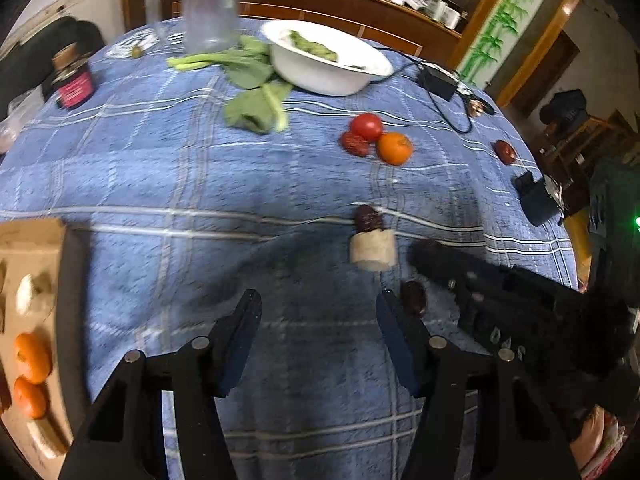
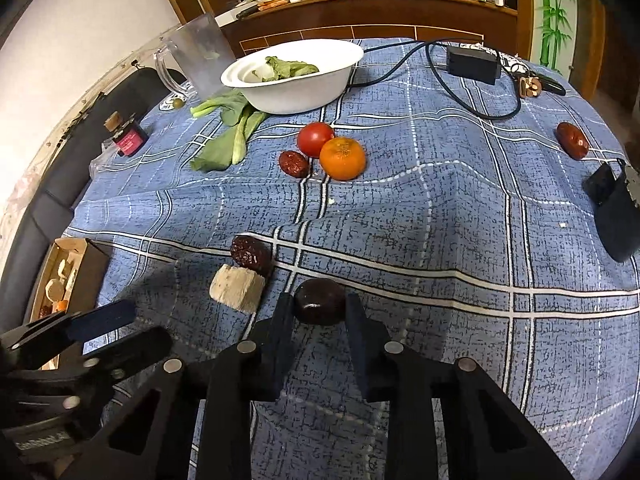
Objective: Organize fruits
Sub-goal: 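Grasp a dark brown date with the right gripper while the left grasps a beige cylinder, then lower the date and cylinder into the tray and open both grippers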
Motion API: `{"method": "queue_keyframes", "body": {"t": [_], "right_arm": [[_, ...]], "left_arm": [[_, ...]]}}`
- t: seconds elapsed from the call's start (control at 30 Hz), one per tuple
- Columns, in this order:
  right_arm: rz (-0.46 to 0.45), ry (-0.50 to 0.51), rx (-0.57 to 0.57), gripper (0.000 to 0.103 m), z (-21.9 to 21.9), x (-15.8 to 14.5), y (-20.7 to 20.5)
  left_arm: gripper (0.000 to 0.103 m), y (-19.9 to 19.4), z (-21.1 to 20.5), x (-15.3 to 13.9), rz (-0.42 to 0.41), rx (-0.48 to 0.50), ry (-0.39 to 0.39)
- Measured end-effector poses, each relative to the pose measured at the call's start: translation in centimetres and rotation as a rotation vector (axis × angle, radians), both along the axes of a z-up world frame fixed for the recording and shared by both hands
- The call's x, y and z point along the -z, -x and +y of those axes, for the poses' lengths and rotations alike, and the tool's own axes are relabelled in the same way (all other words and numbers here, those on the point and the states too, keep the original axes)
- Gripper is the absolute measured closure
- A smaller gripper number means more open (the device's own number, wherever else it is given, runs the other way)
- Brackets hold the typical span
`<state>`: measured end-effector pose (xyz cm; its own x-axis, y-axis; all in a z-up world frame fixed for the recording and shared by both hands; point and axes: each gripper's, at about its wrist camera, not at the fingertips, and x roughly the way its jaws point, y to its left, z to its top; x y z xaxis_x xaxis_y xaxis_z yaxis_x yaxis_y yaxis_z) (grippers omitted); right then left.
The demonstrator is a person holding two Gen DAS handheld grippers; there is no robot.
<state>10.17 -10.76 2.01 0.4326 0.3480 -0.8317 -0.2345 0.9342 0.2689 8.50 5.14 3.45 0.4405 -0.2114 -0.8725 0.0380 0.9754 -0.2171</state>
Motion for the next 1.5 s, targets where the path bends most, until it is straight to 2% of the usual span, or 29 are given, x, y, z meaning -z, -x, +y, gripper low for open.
{"method": "queue_keyframes", "body": {"t": [0.33,0.37,0.43,0.77,0.93,1.07,1.2,1.4,1.5], "right_arm": [[0.001,-0.017,0.064,0.077,-2.9,-0.7,1.8],[-0.002,-0.012,0.064,0.077,-3.0,-0.8,1.9],[-0.005,-0.009,0.063,0.077,-3.0,-1.0,2.2],[-0.021,-0.004,0.044,0.077,-1.5,-2.7,5.2],[-0.019,-0.027,0.021,0.077,0.9,-4.0,7.2],[-0.025,-0.056,-0.030,0.076,4.8,-5.5,9.0],[-0.025,-0.102,-0.124,0.076,10.5,-7.2,10.9],[-0.009,-0.126,-0.273,0.076,18.9,-7.6,14.2],[0.012,-0.107,-0.350,0.076,23.0,-6.8,15.8]], "left_arm": [[0.045,-3.2,-3.8,1.6,0.005,0.082,-0.034],[0.052,-3.3,-4.1,1.6,0.001,0.094,-0.039],[0.076,-3.4,-4.4,1.6,0.010,0.110,-0.044],[0.076,0.5,-0.8,-0.9,-0.016,0.077,-0.026],[0.076,4.7,3.3,-3.1,-0.037,0.024,-0.006],[0.076,8.0,7.9,-4.6,-0.049,-0.043,-0.007],[0.076,11.9,14.3,-5.6,-0.045,-0.155,-0.035],[0.075,17.4,22.4,-4.3,0.015,-0.287,-0.125],[0.075,19.0,25.6,-3.0,0.057,-0.340,-0.102]]}}
